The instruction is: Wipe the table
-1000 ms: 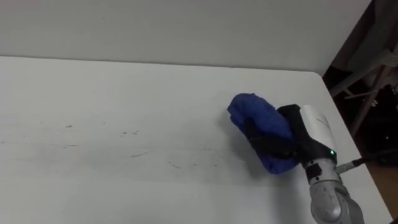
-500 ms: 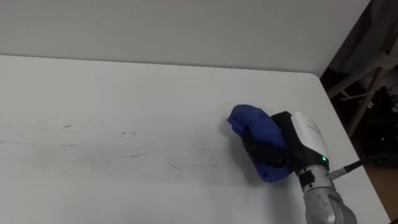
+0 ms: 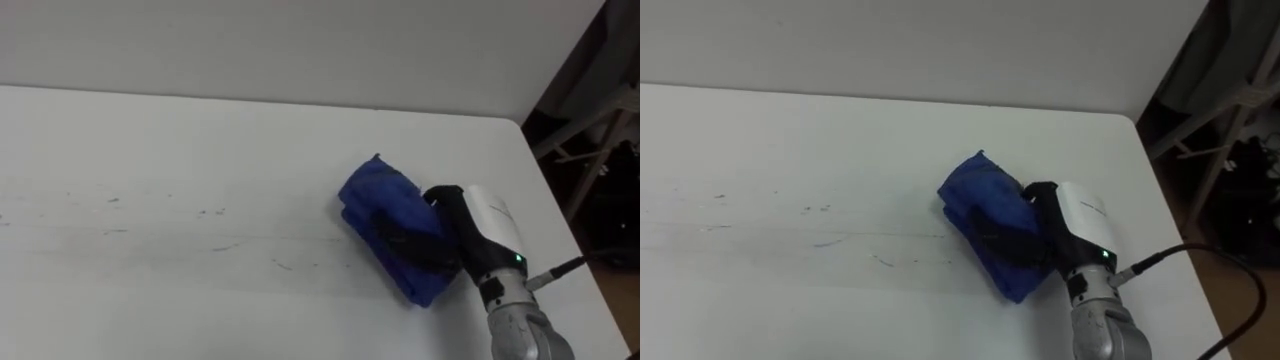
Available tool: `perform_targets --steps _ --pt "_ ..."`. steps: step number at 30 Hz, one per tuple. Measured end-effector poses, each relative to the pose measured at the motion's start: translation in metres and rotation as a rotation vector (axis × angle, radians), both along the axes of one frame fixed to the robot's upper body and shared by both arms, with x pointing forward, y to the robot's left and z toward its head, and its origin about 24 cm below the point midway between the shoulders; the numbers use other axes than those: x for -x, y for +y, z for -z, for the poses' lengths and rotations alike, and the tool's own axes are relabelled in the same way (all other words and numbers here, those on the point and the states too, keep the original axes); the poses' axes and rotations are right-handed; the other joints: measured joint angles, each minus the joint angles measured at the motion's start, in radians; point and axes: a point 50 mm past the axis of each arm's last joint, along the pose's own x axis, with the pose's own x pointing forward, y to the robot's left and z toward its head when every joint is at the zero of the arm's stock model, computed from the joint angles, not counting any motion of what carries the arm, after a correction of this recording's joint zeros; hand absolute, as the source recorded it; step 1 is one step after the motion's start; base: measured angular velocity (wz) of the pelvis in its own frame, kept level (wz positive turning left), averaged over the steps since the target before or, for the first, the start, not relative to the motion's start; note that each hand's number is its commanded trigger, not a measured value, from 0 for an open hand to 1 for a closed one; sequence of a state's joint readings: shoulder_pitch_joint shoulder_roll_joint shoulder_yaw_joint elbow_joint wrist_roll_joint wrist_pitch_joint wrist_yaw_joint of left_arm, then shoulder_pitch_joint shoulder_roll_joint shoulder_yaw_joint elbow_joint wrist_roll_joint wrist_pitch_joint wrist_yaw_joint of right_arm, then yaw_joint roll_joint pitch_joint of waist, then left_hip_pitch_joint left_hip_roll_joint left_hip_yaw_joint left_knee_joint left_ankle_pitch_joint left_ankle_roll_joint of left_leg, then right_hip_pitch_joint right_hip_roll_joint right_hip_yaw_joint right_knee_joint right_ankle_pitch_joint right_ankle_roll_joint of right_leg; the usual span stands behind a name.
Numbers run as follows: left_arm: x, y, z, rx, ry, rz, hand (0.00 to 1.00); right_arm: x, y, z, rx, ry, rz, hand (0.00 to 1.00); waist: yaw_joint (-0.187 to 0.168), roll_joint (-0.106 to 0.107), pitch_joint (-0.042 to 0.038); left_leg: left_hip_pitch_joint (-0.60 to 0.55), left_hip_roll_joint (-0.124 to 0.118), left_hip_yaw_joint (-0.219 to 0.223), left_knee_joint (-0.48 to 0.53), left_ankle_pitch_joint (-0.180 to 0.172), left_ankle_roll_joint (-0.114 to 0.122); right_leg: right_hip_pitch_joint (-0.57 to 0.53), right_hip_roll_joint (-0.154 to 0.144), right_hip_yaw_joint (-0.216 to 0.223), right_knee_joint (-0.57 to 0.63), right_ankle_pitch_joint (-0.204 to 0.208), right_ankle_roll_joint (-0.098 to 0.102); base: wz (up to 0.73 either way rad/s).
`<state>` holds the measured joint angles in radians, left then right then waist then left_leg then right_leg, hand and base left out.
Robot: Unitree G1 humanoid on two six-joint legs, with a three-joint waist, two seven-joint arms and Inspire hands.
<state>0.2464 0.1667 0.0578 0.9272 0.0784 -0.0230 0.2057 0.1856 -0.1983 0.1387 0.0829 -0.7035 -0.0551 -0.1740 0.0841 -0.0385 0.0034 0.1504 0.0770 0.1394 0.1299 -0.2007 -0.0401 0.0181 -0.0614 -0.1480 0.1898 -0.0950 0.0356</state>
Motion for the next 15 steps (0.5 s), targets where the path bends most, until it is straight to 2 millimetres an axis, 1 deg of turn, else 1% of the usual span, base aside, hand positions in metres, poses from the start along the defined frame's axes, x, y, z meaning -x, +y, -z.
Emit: perform_targets --steps 2,4,7,15 --pt "0.0003 0.0 0.0001 0.0 0.001 0.0 0.0 -0.0007 -0.0007 -0.0023 0.0 -0.01 0.003 0.0 0.0 -0.002 -0.0011 0.0 0.0 0.0 0.0 0.0 0.0 0.0 0.0 0.0 0.0 0.0 0.0 0.0" --pt "0.0004 0.0 0.0001 0.001 0.002 0.0 0.0 -0.0025 0.0001 -0.0079 -0.004 -0.036 -0.002 0.0 -0.001 0.0 -0.0003 0.0 0.0 0.0 -0.001 0.0 0.0 0.0 0.0 -0.001 0.0 0.0 0.0 0.0" --pt "0.0012 0.0 0.0002 0.001 0.003 0.0 0.0 -0.003 0.001 -0.0095 -0.01 -0.047 -0.011 0.0 -0.003 -0.003 -0.0018 0.0 0.0 0.0 -0.001 0.0 0.0 0.001 0.0 -0.001 -0.001 0.0 0.0 0.0" --pt "0.0033 0.0008 0.0002 -0.001 0.008 -0.001 0.0 -0.0031 -0.0035 -0.011 -0.006 -0.062 0.004 0.0 -0.009 -0.002 -0.0018 0.0 0.0 -0.001 0.001 0.0 0.0 0.001 0.0 -0.002 0.0 0.0 0.0 0.0"
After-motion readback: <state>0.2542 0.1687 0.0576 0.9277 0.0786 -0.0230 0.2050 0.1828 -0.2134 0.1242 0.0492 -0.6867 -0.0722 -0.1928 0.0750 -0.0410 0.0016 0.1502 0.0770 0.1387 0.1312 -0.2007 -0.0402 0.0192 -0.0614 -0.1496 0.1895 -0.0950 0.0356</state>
